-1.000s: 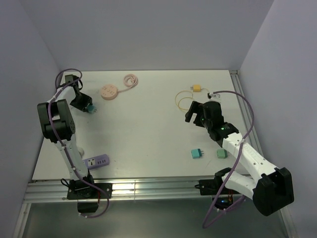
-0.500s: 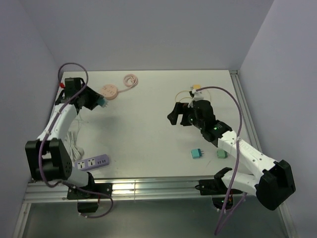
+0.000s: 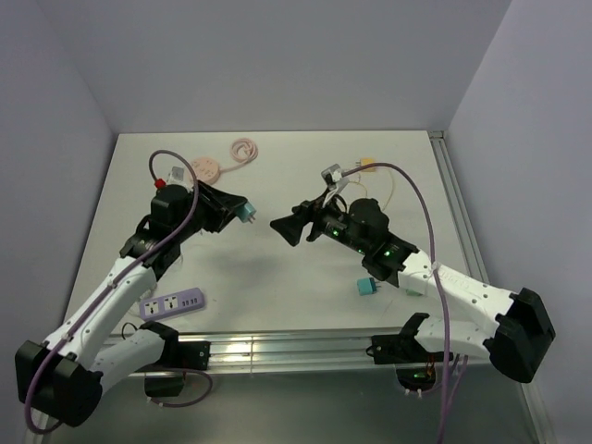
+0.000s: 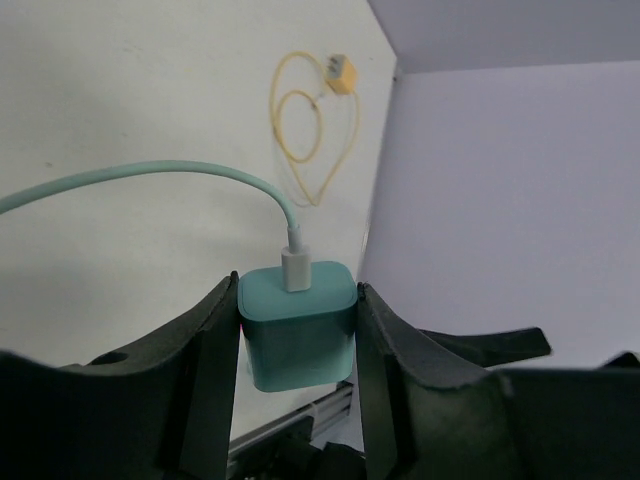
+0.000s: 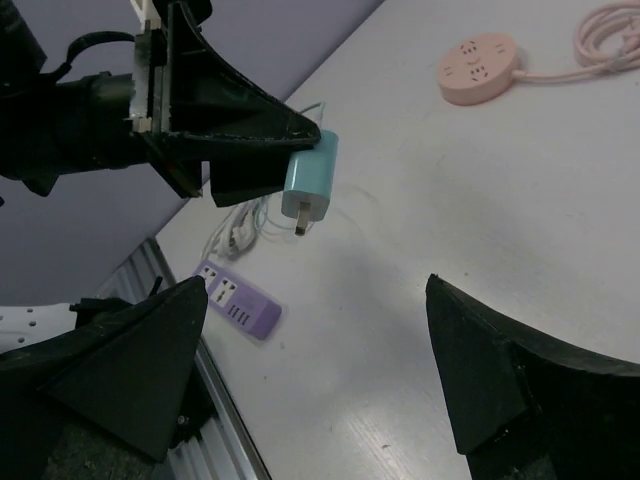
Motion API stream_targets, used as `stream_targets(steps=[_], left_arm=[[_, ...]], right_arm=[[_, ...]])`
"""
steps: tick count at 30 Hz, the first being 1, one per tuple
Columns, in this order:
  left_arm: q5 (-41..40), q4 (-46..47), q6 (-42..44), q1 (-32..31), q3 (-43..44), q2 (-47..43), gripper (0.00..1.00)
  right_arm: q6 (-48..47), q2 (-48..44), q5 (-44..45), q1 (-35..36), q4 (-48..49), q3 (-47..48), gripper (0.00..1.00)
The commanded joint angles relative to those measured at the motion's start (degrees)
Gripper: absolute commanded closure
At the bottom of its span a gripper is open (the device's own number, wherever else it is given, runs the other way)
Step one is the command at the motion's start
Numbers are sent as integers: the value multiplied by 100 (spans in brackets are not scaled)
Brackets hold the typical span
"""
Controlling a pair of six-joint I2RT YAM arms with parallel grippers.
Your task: Insert the plug
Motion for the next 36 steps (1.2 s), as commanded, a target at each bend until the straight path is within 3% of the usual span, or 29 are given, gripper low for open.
stream_targets(steps=[1,10,15,18,24,27,28,30,31,34,35,36], left_arm=[[-500,533,-561,-458,4,-483,100],[-405,744,-869,-1057,4,-265,100],[-475,745,-869,-1199,47,-256,100],[-475,779,-886,-1269,65,-247,100],[-422,797,-921,-1401,56,-238,100],[-379,867,-887,-1462,-5,-335,100],[-361,902,-852,-1471,-23,-352,100],[-300,929,-729,-1471,-6,-370,99],[-265,868,-667,-1471,3,-379,96],[-211,605,-307,-1480,91,-440,56],[-246,499,-115,-1471,109,-484,32],[-290,385,-9,-1471,144,-597,25]], right_arm=[[-130,262,431,307,535,208,6],[-429,719,1828,1229,754,481,12],[-350,781,2366,1353,843,419,14],[-350,851,2436,1345,790,498,20],[-306,799,2717,1345,913,384,49],[-315,790,2727,1345,799,428,92],[-315,781,2700,1345,790,437,100],[-306,729,2648,1345,807,384,100],[-306,702,2621,1345,842,358,100],[-376,509,2612,1353,852,209,100],[-446,457,2595,1345,825,121,100],[-490,325,2551,1345,808,68,100]])
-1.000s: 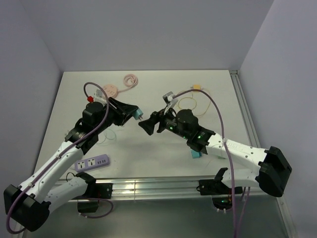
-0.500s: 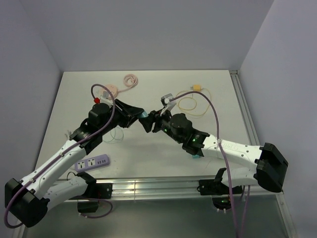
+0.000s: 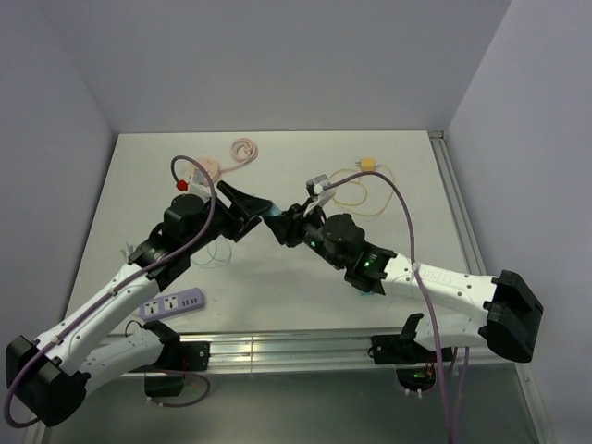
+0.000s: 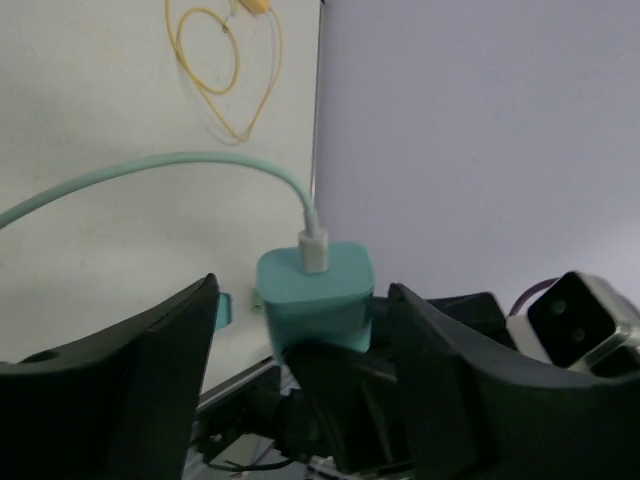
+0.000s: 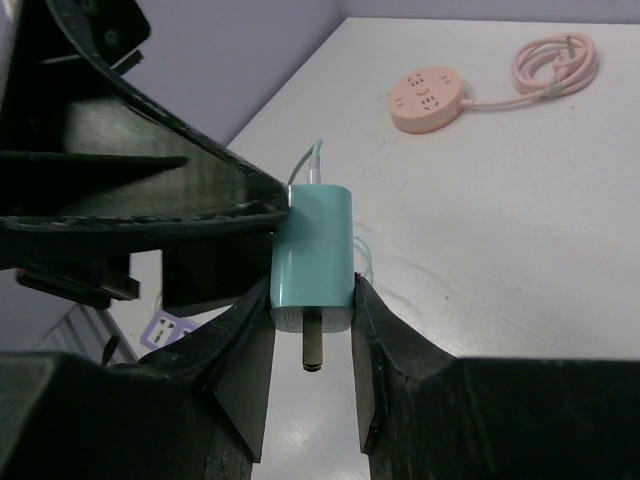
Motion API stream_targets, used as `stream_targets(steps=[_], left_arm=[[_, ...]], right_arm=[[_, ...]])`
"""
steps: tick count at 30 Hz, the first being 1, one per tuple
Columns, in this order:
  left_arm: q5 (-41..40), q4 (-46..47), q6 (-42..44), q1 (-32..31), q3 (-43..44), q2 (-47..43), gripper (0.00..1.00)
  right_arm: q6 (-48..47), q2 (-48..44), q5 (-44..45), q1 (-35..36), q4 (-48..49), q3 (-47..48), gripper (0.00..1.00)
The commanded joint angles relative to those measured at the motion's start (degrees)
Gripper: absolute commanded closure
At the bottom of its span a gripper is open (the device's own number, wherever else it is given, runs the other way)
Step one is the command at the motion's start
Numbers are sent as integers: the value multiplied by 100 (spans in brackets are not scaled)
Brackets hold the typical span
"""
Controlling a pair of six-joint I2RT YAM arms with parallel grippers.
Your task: Insert the plug
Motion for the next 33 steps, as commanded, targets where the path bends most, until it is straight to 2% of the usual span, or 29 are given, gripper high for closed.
stream_targets(steps=[1,3,9,14,15,18,19,20,22,30,33], left_arm=[[151,-304,632,-70,168,-378,21],[168,-462,1193,-70,203,-614,17],[1,-867,2056,-79,405,-1159,20],[185,-982,2742,-70,730,-1266,34],[290,-1008,2865,-70,940,-1162,34],[1080,-1209,3488,-70,1494,-722,36],[1343,-1245,3777,-70,1626,-617,37],[1868,-1237,3937,-79,1784,-520,38],[2390,-1141,4296,-79,1855,-326,40],[3980,-446,4580,-88,1698,-211,42],[4202,-332,4667,-210,1575,-124,45]], right_arm=[[-335,-445,153,-39,143,-209,100],[-668,-716,30,-56,3,-368,100],[-924,-1551,-934,-372,-454,-685,100],[-1161,-2053,-1648,-663,-999,-808,100],[-1205,-2211,-1762,-759,-1043,-843,100],[-1346,-2458,-2551,-1031,-1096,-992,100],[-1364,-2502,-3172,-1128,-1079,-1054,100],[-1381,-2537,-3561,-1224,-1079,-1080,100],[-1347,-2599,-4308,-1461,-1149,-1028,100],[-907,-2362,-5400,-1726,-1606,-518,100],[-723,-2370,-5638,-1770,-1632,-395,100]])
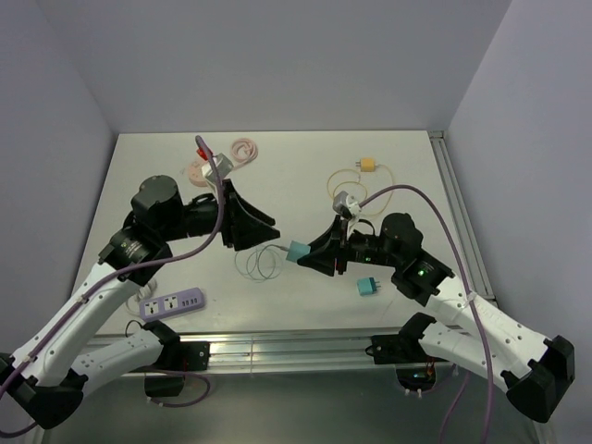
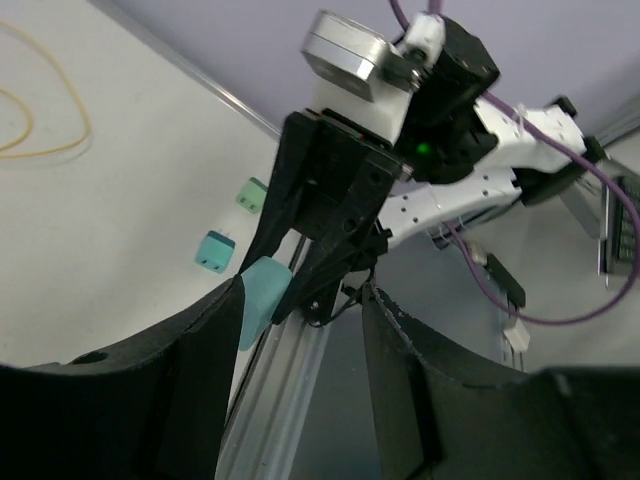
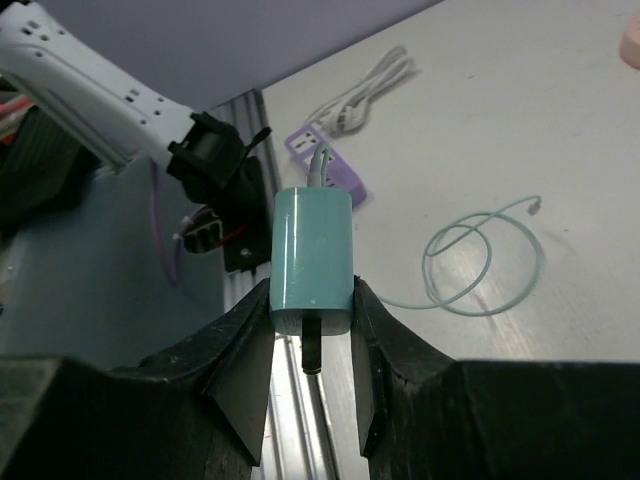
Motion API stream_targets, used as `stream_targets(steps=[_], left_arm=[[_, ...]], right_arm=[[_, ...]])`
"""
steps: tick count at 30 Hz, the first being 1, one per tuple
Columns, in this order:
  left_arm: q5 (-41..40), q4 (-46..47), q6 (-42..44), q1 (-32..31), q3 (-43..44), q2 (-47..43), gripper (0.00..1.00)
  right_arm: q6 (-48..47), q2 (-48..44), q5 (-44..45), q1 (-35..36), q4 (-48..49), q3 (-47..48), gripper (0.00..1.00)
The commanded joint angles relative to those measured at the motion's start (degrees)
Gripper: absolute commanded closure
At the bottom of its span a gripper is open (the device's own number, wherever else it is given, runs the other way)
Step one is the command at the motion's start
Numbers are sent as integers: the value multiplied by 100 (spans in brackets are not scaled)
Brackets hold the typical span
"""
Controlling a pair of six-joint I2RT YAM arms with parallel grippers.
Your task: Insert the plug
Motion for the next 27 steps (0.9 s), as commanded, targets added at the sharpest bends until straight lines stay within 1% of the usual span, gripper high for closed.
stream_targets(steps=[1,2,6,10,14,19,27], left_arm=[[895,458,438,-158,-106,86,45],[914,405,526,-219,-98,113,47],[747,299,808,-571,-115,69,47],[817,588,808,-659,-291,-28,46],[685,528,870,-712,-274,-19,46],[623,475,870,-739,-247,8,46],[782,554,808,-844,-247,60,51]], right_arm=[[313,-51,-710,-90,112,466,100],[445,-60,-780,-98,155,484,100],[779,-157,-1158,-195,436,537,100],[1105,-184,-1405,-221,893,536,100],[1368,-113,-1651,-222,1131,546,100],[1448,-148,-1625,-222,1202,589,100],[1597,-8,-1502,-213,1404,712,100]])
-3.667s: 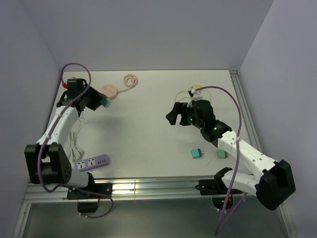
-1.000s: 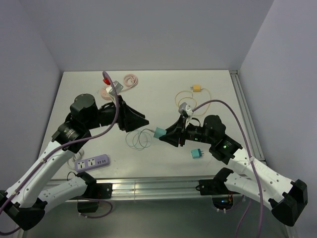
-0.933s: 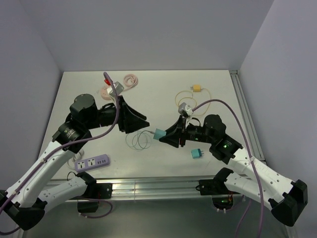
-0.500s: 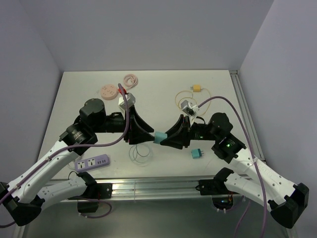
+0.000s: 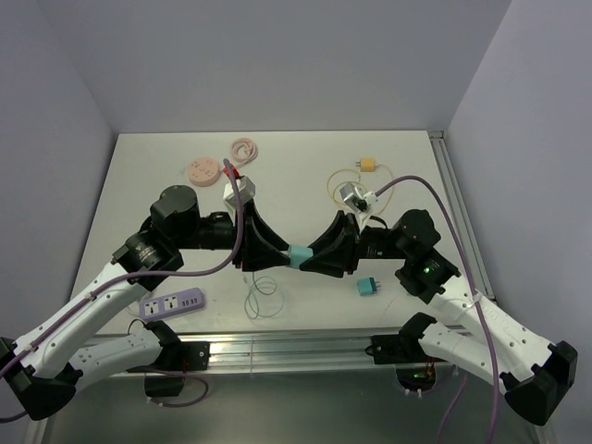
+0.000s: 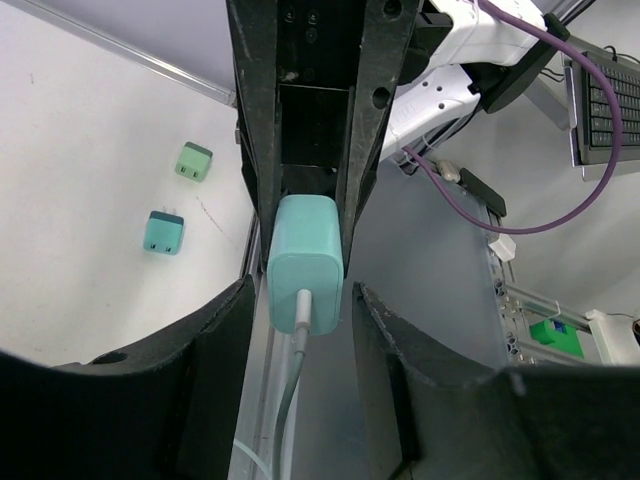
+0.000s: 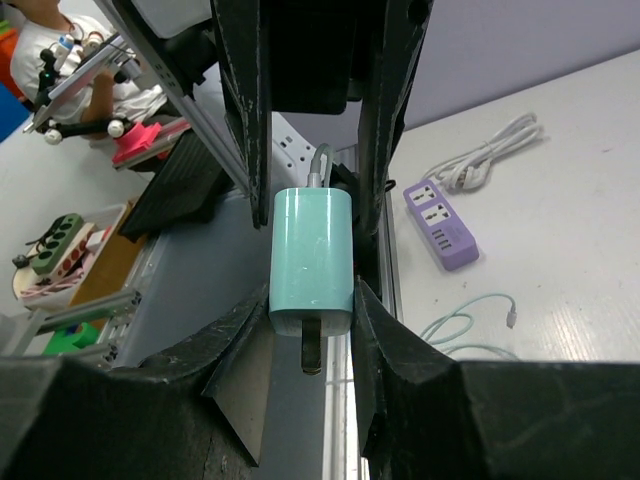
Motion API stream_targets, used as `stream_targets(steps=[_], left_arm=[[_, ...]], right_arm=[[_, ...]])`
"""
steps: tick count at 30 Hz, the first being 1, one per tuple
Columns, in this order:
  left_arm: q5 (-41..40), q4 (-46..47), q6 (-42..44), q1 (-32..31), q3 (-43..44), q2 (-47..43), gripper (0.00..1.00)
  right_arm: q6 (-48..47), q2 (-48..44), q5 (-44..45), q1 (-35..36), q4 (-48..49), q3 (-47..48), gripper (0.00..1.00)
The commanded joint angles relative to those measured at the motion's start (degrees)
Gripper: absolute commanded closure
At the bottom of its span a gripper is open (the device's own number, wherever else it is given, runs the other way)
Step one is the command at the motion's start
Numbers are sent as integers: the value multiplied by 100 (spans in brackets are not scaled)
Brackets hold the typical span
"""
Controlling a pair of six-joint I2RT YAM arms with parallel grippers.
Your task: Insert the plug
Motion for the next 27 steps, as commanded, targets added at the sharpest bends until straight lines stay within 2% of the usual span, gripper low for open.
stream_targets(steps=[1,13,18,27], left_arm=[[137,314,57,-73,37,-27,52],[-56,164,-58,-204,160,113,64],[14,261,-198,-240,160,105,65],[111,314,-286,-284,187,149,60]], right_arm=[[128,65,26,-25,416,352,100],[181,161,96,-25,574,299,100],[199,205,131,-25,618,299,100],[217,346,132,-25,750,343,100]])
